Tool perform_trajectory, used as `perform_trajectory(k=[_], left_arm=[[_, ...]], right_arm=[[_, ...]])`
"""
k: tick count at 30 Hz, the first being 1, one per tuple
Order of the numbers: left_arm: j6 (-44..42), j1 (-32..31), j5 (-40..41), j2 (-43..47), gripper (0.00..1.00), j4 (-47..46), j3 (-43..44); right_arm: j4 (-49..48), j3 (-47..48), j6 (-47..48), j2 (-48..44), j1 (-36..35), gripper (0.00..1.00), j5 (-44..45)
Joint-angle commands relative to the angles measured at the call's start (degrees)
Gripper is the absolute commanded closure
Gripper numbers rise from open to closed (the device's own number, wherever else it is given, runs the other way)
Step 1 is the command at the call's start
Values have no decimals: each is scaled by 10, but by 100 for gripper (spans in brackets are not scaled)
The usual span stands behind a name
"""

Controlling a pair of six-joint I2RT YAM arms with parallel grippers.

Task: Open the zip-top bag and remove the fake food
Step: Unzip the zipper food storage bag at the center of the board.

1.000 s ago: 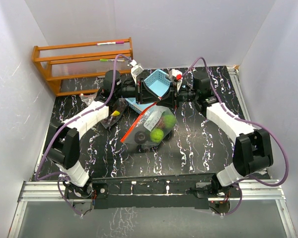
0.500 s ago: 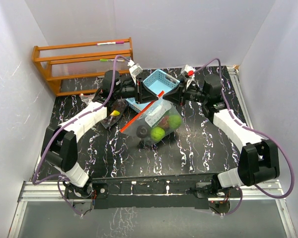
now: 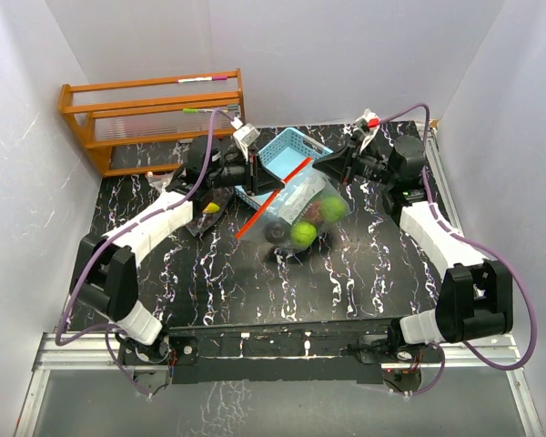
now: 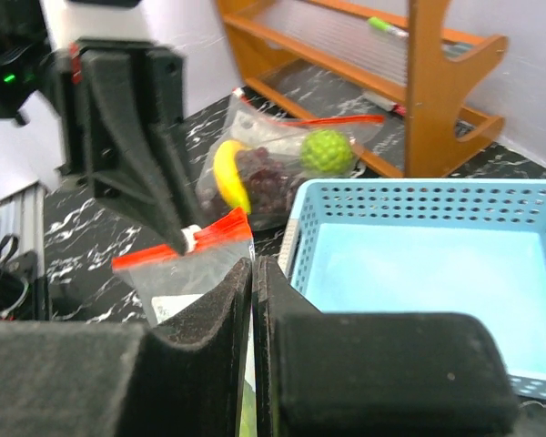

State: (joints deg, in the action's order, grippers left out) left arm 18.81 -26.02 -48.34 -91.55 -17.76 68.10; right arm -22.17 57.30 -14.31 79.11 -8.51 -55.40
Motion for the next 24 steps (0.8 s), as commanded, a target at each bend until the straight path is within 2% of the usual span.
perform_trajectory(k=[1, 5, 8, 13, 16, 17, 18, 19, 21, 22, 24], left_arm=[[-23, 6, 65, 76, 100, 73, -35], [-46, 6, 120, 128, 100, 135, -65], [-54, 6, 156, 165, 100, 180, -82], [-46, 7, 186, 203, 100, 199, -126], [-41, 6, 170, 211, 100, 184, -141], [-39, 7, 158, 211, 100, 176, -143], [-38, 6, 145, 208, 100, 164, -142], [-35, 7, 131, 205, 100, 154, -140], [-32, 7, 94, 195, 100, 137, -131], [-30, 6, 76, 190, 100, 131, -125], [-27, 6, 44, 183, 100, 119, -117]], right_arm=[[-68, 20, -39, -21, 27, 92, 93], [-75, 12, -69, -27, 51, 92, 168], [-78, 9, -81, -26, 69, 92, 191], [-79, 22, -94, -13, 82, 92, 171], [-97, 33, -91, 3, 82, 92, 76], [-111, 29, -89, 6, 75, 88, 50], [-120, 27, -83, 8, 62, 76, 28], [-122, 26, -69, 13, 48, 62, 7], [-110, 31, -38, 22, 16, 28, -18], [-100, 36, -21, 27, -1, 17, -31], [-88, 48, 4, 41, -28, 6, -57]])
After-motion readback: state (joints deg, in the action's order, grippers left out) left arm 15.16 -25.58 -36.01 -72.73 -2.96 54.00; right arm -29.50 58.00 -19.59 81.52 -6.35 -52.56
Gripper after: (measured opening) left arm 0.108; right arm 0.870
